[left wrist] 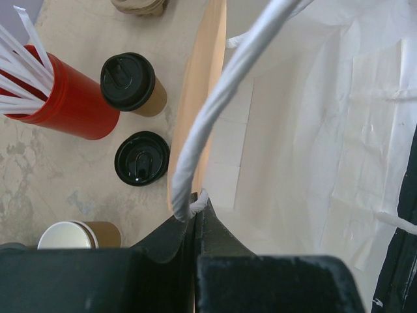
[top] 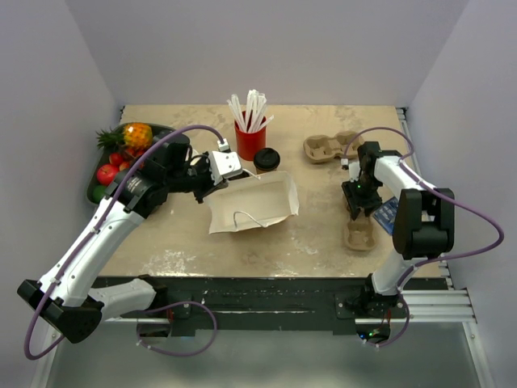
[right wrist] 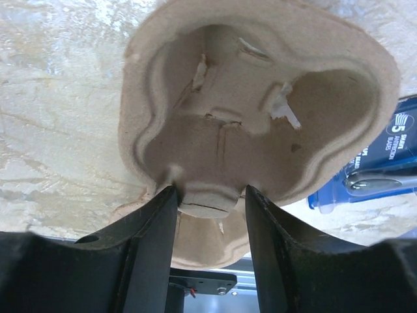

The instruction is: Pack the takeout coffee

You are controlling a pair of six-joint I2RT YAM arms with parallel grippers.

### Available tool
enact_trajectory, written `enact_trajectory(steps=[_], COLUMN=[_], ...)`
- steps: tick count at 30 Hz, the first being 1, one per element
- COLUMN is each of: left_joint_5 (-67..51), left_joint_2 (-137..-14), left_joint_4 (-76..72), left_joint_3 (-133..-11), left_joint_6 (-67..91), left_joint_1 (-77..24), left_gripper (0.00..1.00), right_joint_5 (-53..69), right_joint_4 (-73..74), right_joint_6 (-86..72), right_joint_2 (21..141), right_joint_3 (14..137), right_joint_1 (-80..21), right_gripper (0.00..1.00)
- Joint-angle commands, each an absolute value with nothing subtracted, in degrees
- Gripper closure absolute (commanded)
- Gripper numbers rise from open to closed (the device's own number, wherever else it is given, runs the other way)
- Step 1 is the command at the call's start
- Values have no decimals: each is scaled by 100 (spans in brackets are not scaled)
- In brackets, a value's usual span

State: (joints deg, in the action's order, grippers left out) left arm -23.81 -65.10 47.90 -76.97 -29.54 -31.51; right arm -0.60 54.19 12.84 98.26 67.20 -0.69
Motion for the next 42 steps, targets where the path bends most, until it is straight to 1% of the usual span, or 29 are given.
enact_trajectory(steps=[1,3,4,5,6,12,16,18,19,24,28,31,33,37,39,42], left_joint_5=[-2496,-2496,-2487,-2487,-2479,-2452,-2470,-2540,-2575,-2803,-2848,-2576,-2121,-1381,-1170,-1177], left_joint_2=[-6399,-6407,-6416,-6425,-6425,-6442,-6434,-6442,-6434,-6302,-6161,-6135,-6056,-5994,-5950,-6055], left_joint_4=[4641,4632,4623,4623,4614,4597,4641,4684,4702,4772,4808,4922,4922,4940,4922,5097], left_joint_3=[-7690,-7673,-7682,-7682,-7673,-7682,-7673,-7690,-7690,-7612,-7401,-7453,-7514,-7786,-7840,-7761], left_joint_6=[-2944,-2944,-2953,-2953,-2953,-2979,-2988,-2997,-2997,-2883,-2970,-3198,-3374,-3822,-3876,-3850], left_joint_1=[-3120,-3120,-3120,-3120,-3120,-3120,-3120,-3120,-3129,-3138,-3181,-3347,-3489,-3927,-4086,-4341], left_gripper=[100,100,100,100,100,100,100,100,100,100,100,100,100,100,100,100], right_joint_5=[-307,-387,-395,-387,-317,-88,-18,158,210,702,1089,1589,1923,2127,2249,3056], right_joint_4=[5528,5546,5563,5572,5598,5642,5669,5800,5870,6546,6531,6154,5681,4704,4361,4438], right_joint_6=[1160,1186,1204,1213,1239,1274,1379,1441,1581,2179,2425,2583,2619,2471,2470,2566], right_joint_2=[9554,9536,9527,9536,9571,9633,9528,9414,9352,8895,8368,7762,7237,6445,6259,6161], right_joint_3=[6750,6741,6741,6750,6759,6838,6864,6952,6996,7523,7970,8042,7990,7814,7822,8278], right_joint_1=[-44,-44,-44,-44,-35,-35,-35,-35,-44,-35,-44,-44,-35,-44,-44,-61], right_gripper=[50,51,53,60,63,69,88,94,99,100,100,100,100,100,100,100])
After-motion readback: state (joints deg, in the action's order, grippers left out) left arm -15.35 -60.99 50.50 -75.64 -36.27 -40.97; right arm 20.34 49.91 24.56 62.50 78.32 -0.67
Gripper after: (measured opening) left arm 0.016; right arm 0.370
